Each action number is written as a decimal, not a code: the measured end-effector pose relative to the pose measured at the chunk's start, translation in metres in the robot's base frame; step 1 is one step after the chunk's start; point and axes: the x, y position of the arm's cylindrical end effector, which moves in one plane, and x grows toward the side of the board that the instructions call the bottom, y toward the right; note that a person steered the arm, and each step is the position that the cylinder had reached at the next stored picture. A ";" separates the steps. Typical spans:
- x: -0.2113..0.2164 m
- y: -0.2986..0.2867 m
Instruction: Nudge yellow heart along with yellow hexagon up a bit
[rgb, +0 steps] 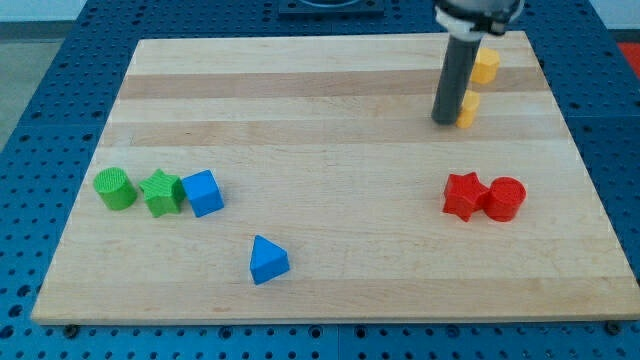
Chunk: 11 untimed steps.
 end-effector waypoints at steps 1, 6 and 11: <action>-0.011 0.004; 0.017 0.019; -0.031 0.037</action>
